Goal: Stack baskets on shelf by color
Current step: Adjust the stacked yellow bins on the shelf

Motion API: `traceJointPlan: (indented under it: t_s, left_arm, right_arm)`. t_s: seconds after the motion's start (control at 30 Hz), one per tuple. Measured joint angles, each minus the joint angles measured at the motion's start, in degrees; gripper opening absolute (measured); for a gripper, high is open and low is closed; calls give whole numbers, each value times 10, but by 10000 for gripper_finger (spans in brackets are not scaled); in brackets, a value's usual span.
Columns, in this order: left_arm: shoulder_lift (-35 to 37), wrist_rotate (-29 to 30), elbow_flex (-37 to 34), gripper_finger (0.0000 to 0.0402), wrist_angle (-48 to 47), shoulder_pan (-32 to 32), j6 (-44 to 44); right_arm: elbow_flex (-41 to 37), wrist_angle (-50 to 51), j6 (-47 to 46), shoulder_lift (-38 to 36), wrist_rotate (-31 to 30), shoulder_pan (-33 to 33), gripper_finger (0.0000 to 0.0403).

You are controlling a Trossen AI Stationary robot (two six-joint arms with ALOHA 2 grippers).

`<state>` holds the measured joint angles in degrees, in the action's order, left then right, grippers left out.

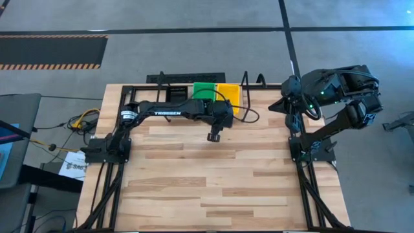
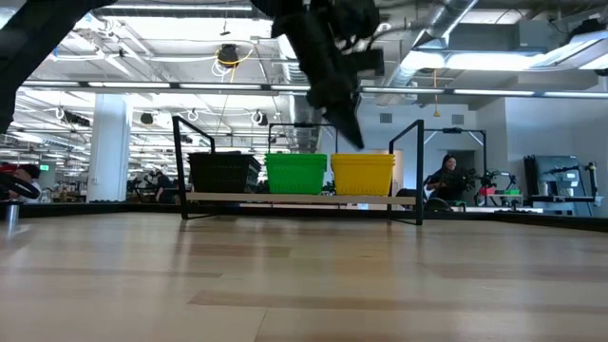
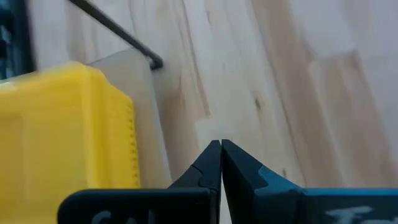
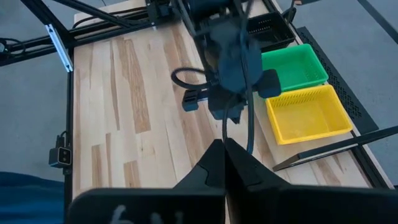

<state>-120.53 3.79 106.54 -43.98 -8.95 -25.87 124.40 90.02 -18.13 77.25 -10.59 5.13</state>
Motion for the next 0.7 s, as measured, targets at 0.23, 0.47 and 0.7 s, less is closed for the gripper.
traceJointPlan:
  t_s: [0.23, 0.47, 0.7]
  left_arm:
    - [-37, 79, 4, 0, 13, 3, -9]
    - [-50, 88, 6, 0, 51, -1, -28]
    - [-53, 97, 7, 0, 93, -3, -32]
  right_arm:
    - [0, 0, 0, 0, 0, 0, 10]
    - [0, 0, 0, 0, 0, 0, 9]
    - [0, 0, 1, 0, 0, 0, 10]
